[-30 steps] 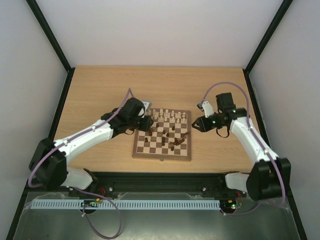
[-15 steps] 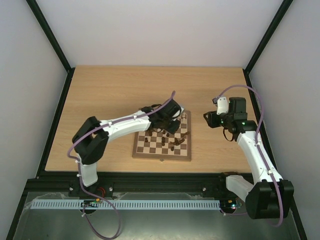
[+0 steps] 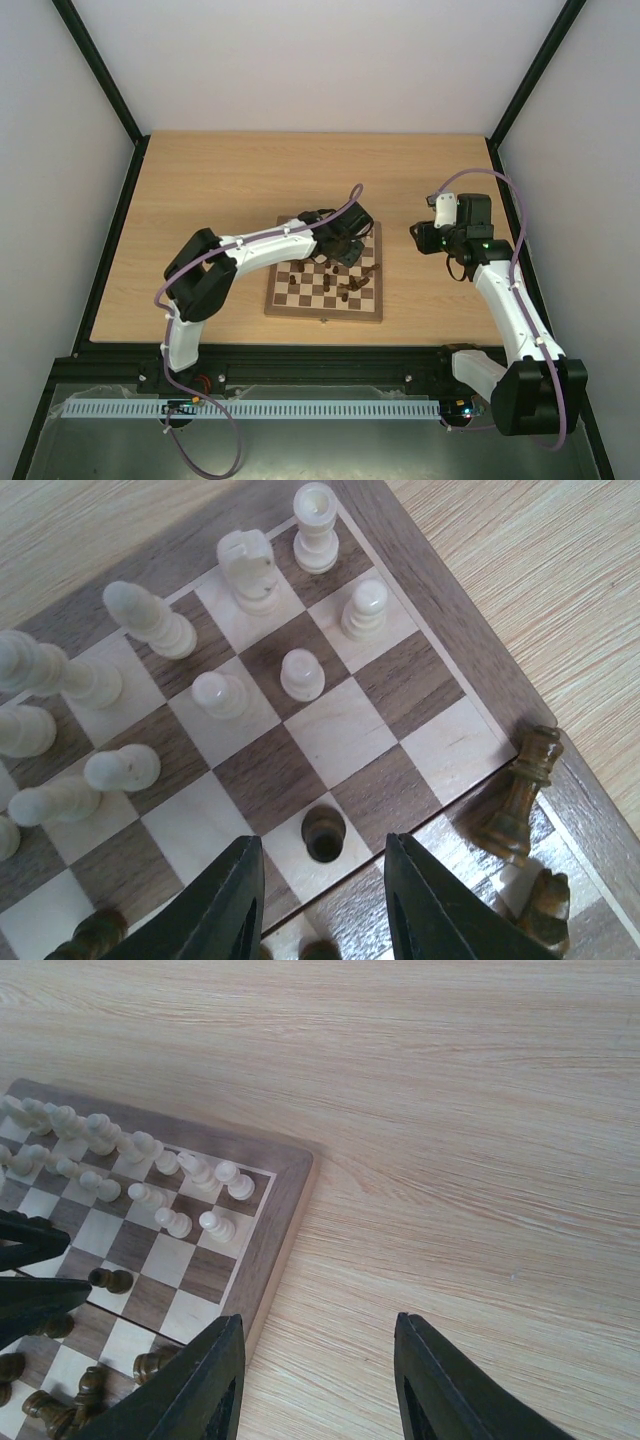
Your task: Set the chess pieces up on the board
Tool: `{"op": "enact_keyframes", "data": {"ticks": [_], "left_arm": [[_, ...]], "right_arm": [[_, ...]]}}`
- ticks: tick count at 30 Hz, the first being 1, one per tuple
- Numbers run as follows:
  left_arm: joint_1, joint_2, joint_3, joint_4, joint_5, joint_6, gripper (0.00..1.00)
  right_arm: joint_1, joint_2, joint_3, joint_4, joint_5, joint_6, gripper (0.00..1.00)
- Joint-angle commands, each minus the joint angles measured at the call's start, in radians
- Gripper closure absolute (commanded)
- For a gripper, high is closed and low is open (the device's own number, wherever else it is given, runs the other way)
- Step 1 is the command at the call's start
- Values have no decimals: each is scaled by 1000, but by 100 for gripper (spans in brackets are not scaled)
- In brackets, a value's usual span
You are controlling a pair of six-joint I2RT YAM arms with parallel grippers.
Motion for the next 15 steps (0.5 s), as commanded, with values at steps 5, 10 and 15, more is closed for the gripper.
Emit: {"op": "enact_keyframes", "data": {"ticks": [5,10,15], "left_arm": [[0,72,76,-38,4,16,65],[-1,90,85,-55,-13,10,65],[0,112,88,-55,-15,13,69]], "right_arm": [[-2,2,-11,9,34,4,58],[-3,9,-10,10,32,4,58],[-2,10,-10,7,30,0,58]]}}
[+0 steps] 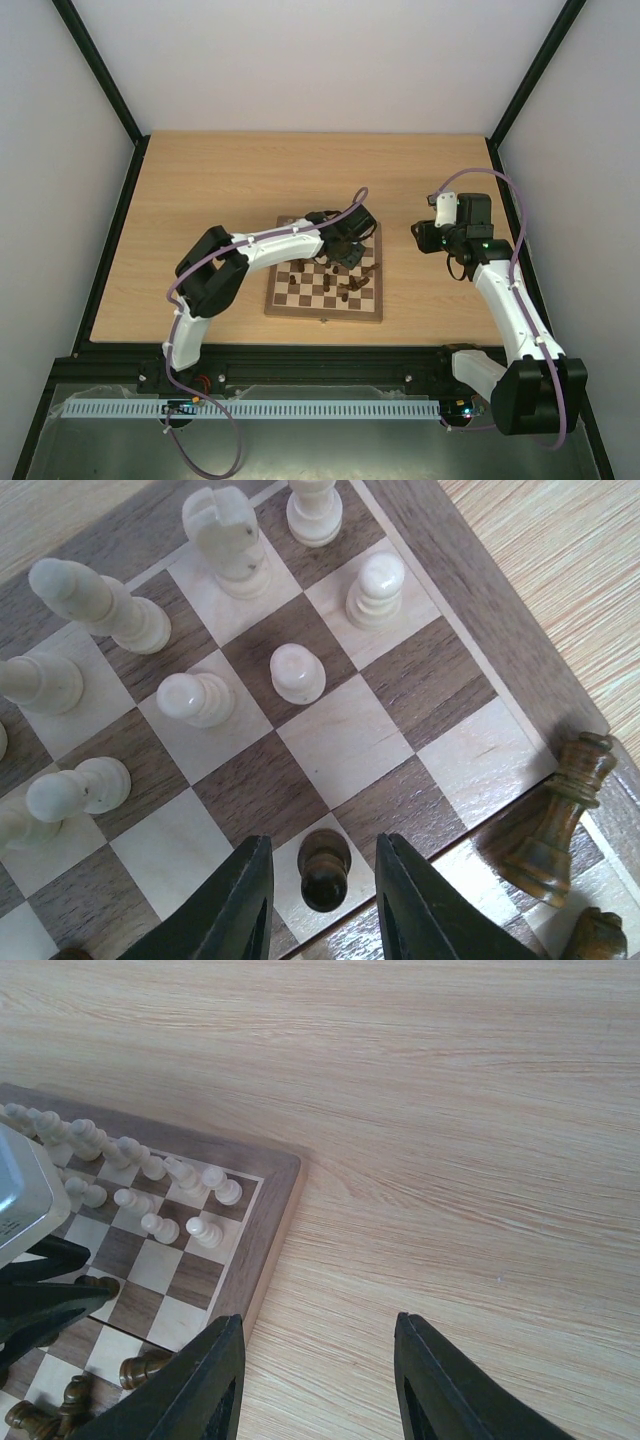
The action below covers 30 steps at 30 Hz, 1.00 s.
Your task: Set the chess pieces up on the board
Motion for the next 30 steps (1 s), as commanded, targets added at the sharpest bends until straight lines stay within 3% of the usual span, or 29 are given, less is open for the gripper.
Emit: {"op": "enact_keyframes", "data": {"ticks": [1,14,21,25,30], "left_arm": [[0,28,27,-26,-8,9,70],[0,-11,22,-20,-1,9,89],[1,-258,-89,-53,-34,-22,92],[13,-410,-217,-92,39,-74,91],[16,-566,-354,-170,21,-128,91]], "right_arm": [[-2,8,-9,-4,5,0,58],[-2,10,-14,-3,13,-5,57],[-2,25,-13,-6,1,-9,57],[-2,33,-9,-10,-14,-11,57],[-2,51,-5,-11,-17,-15,57]]}}
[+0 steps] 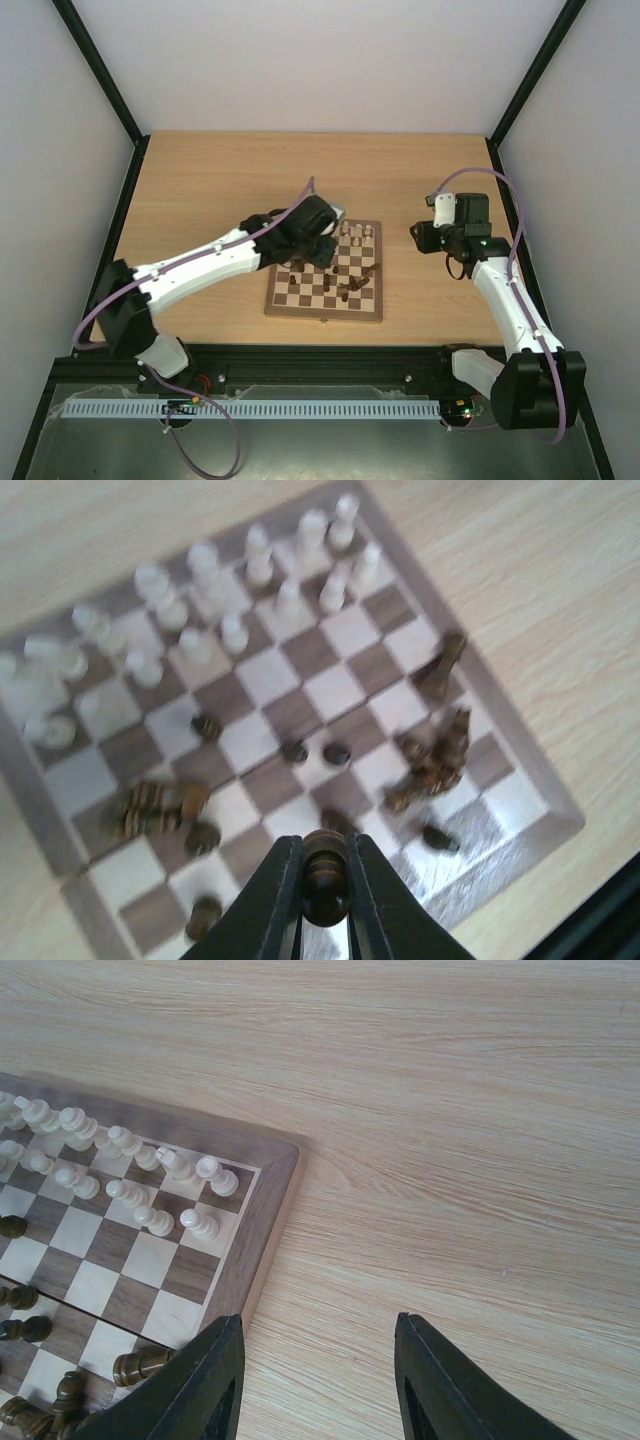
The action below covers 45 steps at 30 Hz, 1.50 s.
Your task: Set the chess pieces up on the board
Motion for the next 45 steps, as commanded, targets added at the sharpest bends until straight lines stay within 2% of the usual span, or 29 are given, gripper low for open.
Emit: {"op": "enact_keyframes", "data": {"ticks": [1,6,12,42,45], "left_arm": [[12,-84,-119,-120,-2,-69,91],[40,-148,-246,-136,4,-119,91],[71,-139,-331,-117,-5,-138,91],[116,-17,-400,-21,18,-93,87],[119,-13,-403,-20,14,-93,84]], "right_arm": [[-2,25,-4,-12,-16,-11,57],[-2,32,-3,-13,-16,-14,57],[-3,33,-7,-11,-10,-16,57],[-2,43,-8,-12,-8,-25,58],[-2,44,-8,-13,-7,-25,58]]}}
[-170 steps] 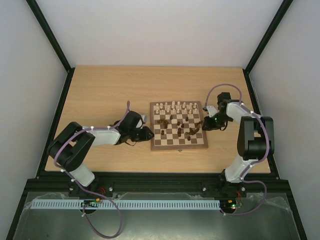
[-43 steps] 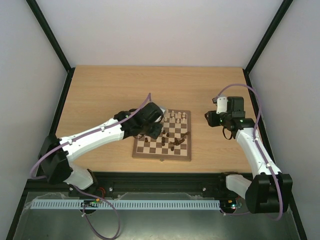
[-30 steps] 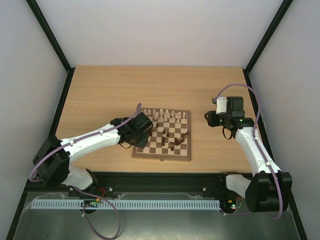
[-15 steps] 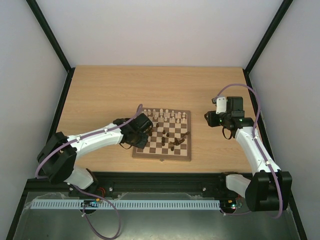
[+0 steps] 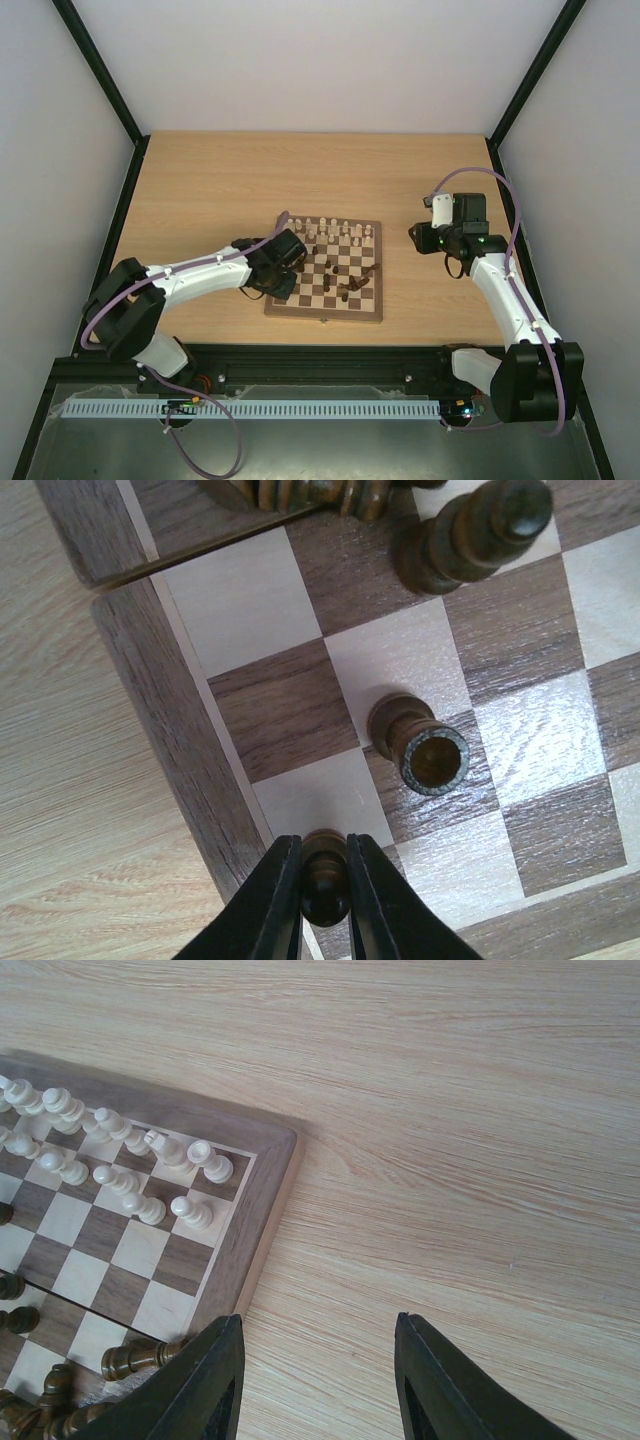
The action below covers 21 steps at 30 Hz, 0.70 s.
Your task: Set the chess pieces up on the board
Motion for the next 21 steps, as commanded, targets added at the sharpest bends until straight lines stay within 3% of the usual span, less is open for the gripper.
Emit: {"op": "enact_keyframes", "data": {"ticks": [1,10,21], "left_arm": [[10,11,-13,1,-8,10,82],[7,-50,32,3,-6,61,65],[1,12,97,18,-8,126,63]], "right_arm": [[-2,9,-8,-13,-6,-10,57],[-3,9,-8,-14,-8,-11,58],[-2,9,-10,-14,-5,-11,57]]}}
